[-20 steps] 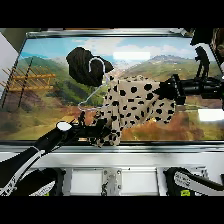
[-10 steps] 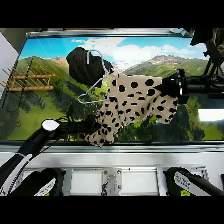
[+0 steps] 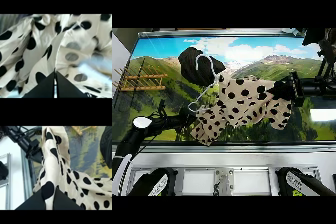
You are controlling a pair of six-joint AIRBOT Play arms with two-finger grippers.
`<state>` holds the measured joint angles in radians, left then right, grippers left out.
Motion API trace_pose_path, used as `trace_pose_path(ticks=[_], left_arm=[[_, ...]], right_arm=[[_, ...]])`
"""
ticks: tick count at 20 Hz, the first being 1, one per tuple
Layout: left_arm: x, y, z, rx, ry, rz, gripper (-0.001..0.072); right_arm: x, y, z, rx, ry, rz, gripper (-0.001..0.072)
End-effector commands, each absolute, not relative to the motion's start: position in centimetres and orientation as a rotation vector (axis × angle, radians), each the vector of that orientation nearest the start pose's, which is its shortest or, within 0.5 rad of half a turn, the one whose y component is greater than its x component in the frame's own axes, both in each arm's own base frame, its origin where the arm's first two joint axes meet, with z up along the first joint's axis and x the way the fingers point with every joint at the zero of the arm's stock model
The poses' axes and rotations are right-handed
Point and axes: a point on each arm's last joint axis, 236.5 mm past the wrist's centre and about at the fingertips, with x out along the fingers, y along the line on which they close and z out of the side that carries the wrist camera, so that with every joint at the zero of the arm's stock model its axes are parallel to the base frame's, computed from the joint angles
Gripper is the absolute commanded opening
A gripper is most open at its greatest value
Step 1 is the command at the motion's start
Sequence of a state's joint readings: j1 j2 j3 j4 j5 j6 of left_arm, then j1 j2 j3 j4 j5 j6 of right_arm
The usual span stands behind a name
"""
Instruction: Fold the clothes and pants, and hang the long-sleeved shirts on hangers.
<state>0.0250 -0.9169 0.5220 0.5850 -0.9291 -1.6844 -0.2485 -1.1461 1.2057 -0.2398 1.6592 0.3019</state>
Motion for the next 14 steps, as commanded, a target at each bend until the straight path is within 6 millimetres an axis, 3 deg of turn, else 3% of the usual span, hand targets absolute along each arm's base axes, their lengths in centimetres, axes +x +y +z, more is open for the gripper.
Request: trace_pose_path(ticks=[1,5,8,14], left_arm=[[30.5,-12.6,1.0,-1.034,1.17,-0.173,0.001],[31.0,-10.9,1.9,-0.9,1.165,-0.147,0.001],[32.1,-10.4,3.7,-0.87,1.121,-0.157,0.001],[34.0,-11.4,11.4,-0.767,1.016,-0.29,0.001]], right_arm=[[30.6,15.8,23.0,0.067,0.407,1.362,0.0011],[30.6,15.7,22.4,0.053,0.429,1.356,0.0011],[30.5,15.3,21.3,0.033,0.482,1.343,0.0011],[29.5,16.1,18.6,0.091,0.5,1.373,0.0011]])
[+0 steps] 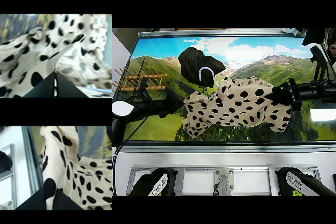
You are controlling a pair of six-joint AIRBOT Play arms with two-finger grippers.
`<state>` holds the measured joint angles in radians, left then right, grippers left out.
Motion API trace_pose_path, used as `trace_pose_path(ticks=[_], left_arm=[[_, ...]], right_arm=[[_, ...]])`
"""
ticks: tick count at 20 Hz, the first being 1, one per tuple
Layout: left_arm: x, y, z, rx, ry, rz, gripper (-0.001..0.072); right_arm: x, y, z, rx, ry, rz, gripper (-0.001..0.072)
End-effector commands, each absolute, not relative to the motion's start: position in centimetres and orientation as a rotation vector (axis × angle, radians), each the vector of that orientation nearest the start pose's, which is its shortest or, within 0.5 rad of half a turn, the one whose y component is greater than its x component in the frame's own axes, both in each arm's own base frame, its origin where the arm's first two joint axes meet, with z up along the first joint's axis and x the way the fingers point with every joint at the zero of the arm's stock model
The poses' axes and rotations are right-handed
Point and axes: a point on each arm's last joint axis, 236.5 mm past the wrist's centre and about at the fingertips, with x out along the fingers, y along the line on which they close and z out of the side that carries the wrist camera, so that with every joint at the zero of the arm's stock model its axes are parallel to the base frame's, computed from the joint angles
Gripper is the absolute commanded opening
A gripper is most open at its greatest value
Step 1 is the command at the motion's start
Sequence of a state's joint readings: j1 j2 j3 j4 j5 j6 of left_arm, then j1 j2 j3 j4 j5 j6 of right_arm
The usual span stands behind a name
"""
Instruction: Fold the clothes and pants, and hang the long-sleeved shirts on hangers.
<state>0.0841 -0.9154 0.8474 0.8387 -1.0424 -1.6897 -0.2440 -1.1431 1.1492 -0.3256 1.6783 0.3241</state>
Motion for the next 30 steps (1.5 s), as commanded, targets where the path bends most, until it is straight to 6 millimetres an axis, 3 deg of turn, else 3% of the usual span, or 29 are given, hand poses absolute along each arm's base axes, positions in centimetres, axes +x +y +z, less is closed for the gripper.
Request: trace_pose_path(ticks=[1,10,17,19,22,27,30], left_arm=[[34.0,-11.9,12.9,-0.738,0.998,-0.322,0.001],[33.4,-14.3,24.6,-0.43,0.811,-0.416,0.001],[31.3,-15.9,33.0,-0.339,0.642,-0.483,0.001],[30.6,-16.7,33.4,-0.34,0.646,-0.509,0.001],[30.0,-18.5,32.4,-0.326,0.697,-0.553,0.001],[30.9,-21.0,29.9,-0.304,0.78,-0.591,0.001],[31.2,-21.2,29.6,-0.304,0.788,-0.591,0.0011]], right_arm=[[29.4,16.6,18.6,0.124,0.455,1.383,0.0011],[29.7,20.3,16.9,0.362,0.179,1.312,0.001],[29.6,21.1,18.4,0.39,0.019,1.305,0.0011],[29.6,21.3,18.8,0.4,0.005,1.307,0.001],[29.4,21.9,19.9,0.429,-0.033,1.319,0.001],[29.1,22.4,20.8,0.455,-0.064,1.331,0.0011],[29.1,22.4,20.8,0.455,-0.064,1.332,0.0011]])
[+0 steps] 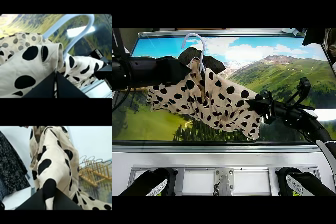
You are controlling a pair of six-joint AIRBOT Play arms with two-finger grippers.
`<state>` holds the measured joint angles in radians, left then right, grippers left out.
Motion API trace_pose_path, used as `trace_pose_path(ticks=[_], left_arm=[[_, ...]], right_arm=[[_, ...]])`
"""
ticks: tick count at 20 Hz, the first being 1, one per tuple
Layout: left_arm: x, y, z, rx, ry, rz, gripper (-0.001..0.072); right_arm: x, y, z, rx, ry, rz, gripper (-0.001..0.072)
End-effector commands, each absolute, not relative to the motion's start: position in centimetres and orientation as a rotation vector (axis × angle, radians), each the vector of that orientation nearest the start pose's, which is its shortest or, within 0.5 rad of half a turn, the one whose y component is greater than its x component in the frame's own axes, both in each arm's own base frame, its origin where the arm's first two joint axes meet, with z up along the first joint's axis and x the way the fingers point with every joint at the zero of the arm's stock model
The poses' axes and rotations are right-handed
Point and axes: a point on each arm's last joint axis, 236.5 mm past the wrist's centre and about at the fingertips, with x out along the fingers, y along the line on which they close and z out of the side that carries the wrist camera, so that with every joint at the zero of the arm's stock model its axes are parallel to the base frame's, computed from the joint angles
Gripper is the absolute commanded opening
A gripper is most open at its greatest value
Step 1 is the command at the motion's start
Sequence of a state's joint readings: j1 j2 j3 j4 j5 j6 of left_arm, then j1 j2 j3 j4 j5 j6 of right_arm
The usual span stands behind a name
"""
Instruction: Fold the clothes and pants, and hang the long-sleeved shirts on hangers.
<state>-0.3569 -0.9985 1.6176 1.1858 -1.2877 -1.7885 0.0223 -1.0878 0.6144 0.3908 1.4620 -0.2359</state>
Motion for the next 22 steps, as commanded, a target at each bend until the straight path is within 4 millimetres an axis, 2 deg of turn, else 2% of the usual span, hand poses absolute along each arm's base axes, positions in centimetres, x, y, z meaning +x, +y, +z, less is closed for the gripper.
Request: trace_pose_path(ticks=[1,4,5,7,8,14,16,18,20,22], left_arm=[[31.2,-21.1,29.7,-0.305,0.781,-0.592,0.0011],[30.8,-21.0,30.5,-0.308,0.755,-0.596,0.0013],[30.6,-20.9,30.9,-0.309,0.743,-0.599,0.0042],[30.1,-20.7,31.7,-0.309,0.718,-0.604,0.0506],[29.9,-20.6,32.1,-0.311,0.703,-0.606,0.0565],[28.3,-19.7,34.6,-0.319,0.625,-0.617,0.0565],[28.3,-18.6,35.2,-0.328,0.601,-0.591,0.0565],[28.5,-16.5,35.3,-0.339,0.592,-0.53,0.0565],[28.8,-13.5,33.7,-0.319,0.644,-0.425,0.0564],[28.7,-10.0,30.6,-0.273,0.745,-0.289,0.0565]], right_arm=[[29.1,22.4,20.8,0.455,-0.064,1.331,0.0011],[29.1,22.4,20.8,0.458,-0.066,1.33,0.0011],[29.1,22.4,20.9,0.461,-0.069,1.331,0.0011],[29.3,22.2,21.3,0.475,-0.083,1.324,0.0011],[29.4,22.1,21.5,0.483,-0.09,1.319,0.0011],[29.3,22.0,21.7,0.489,-0.097,1.322,0.0011],[29.3,22.0,21.7,0.489,-0.097,1.322,0.0011],[29.3,22.0,21.7,0.49,-0.097,1.323,0.0011],[29.3,22.0,21.7,0.491,-0.095,1.323,0.0011],[29.3,22.0,21.7,0.491,-0.095,1.323,0.0011]])
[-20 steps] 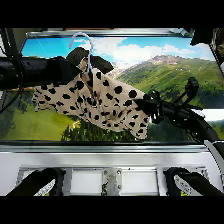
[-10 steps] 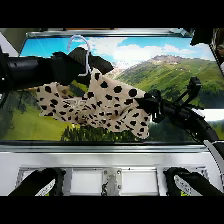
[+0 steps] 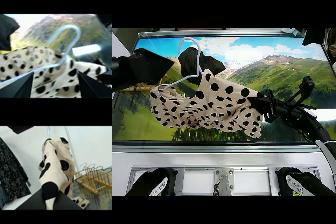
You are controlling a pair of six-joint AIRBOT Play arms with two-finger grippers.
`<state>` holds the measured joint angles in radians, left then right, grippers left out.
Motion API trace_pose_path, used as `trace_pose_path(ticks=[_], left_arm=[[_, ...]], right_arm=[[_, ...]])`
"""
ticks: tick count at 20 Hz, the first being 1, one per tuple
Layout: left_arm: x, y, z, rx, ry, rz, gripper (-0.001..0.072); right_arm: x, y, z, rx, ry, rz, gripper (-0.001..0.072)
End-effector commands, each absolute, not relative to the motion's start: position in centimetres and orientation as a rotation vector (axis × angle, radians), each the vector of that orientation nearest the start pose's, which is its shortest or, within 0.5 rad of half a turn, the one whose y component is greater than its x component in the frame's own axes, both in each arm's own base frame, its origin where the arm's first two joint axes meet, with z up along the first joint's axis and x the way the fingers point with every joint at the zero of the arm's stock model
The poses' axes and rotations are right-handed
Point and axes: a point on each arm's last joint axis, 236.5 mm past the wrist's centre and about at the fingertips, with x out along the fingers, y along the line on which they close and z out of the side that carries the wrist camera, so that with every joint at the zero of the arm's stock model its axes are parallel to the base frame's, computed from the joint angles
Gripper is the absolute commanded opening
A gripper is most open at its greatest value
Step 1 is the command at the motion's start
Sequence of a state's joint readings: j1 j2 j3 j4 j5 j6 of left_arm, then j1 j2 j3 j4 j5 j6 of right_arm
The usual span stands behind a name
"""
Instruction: Fold the clothes and pants, and hang the long-sleeved shirts on hangers.
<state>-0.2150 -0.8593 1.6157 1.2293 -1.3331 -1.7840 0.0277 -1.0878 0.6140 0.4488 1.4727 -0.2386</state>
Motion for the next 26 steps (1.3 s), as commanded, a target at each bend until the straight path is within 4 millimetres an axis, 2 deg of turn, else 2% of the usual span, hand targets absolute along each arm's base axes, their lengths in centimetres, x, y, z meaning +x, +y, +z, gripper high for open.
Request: trace_pose_path(ticks=[1,4,6,8,11,15,16,17,23,24,25,26], left_arm=[[28.8,-8.6,29.1,-0.262,0.782,-0.233,0.0564],[29.0,-6.2,23.5,-0.267,0.889,-0.129,0.0564],[29.3,-6.1,20.4,-0.277,0.935,-0.113,0.0564],[29.8,-6.1,18.3,-0.297,0.958,-0.098,0.0564],[30.4,-6.2,17.4,-0.308,0.949,-0.092,0.0564],[31.0,-6.2,17.8,-0.32,0.92,-0.092,0.0562],[31.0,-6.4,17.8,-0.324,0.92,-0.097,0.0499],[30.9,-6.5,17.8,-0.321,0.921,-0.1,0.0483],[30.6,-7.8,17.8,-0.297,0.929,-0.14,0.0481],[30.6,-7.7,17.7,-0.294,0.93,-0.135,0.0461],[30.6,-7.6,17.7,-0.292,0.933,-0.132,0.0347],[30.6,-7.6,17.7,-0.292,0.934,-0.132,0.0317]], right_arm=[[29.3,22.0,21.7,0.491,-0.095,1.322,0.0011],[29.3,22.0,21.7,0.491,-0.095,1.322,0.0011],[29.3,22.0,21.7,0.491,-0.094,1.322,0.0011],[29.3,22.0,21.7,0.491,-0.094,1.322,0.0011],[29.3,22.0,21.7,0.491,-0.094,1.322,0.0011],[29.3,22.0,21.7,0.491,-0.094,1.322,0.0011],[29.3,22.0,21.7,0.491,-0.094,1.322,0.0011],[29.3,22.0,21.7,0.491,-0.094,1.322,0.0011],[29.3,22.0,21.7,0.491,-0.094,1.322,0.0011],[29.3,22.0,21.7,0.492,-0.094,1.322,0.0012],[29.3,22.0,21.7,0.492,-0.094,1.322,0.0011],[29.3,22.0,21.7,0.492,-0.094,1.322,0.0011]])
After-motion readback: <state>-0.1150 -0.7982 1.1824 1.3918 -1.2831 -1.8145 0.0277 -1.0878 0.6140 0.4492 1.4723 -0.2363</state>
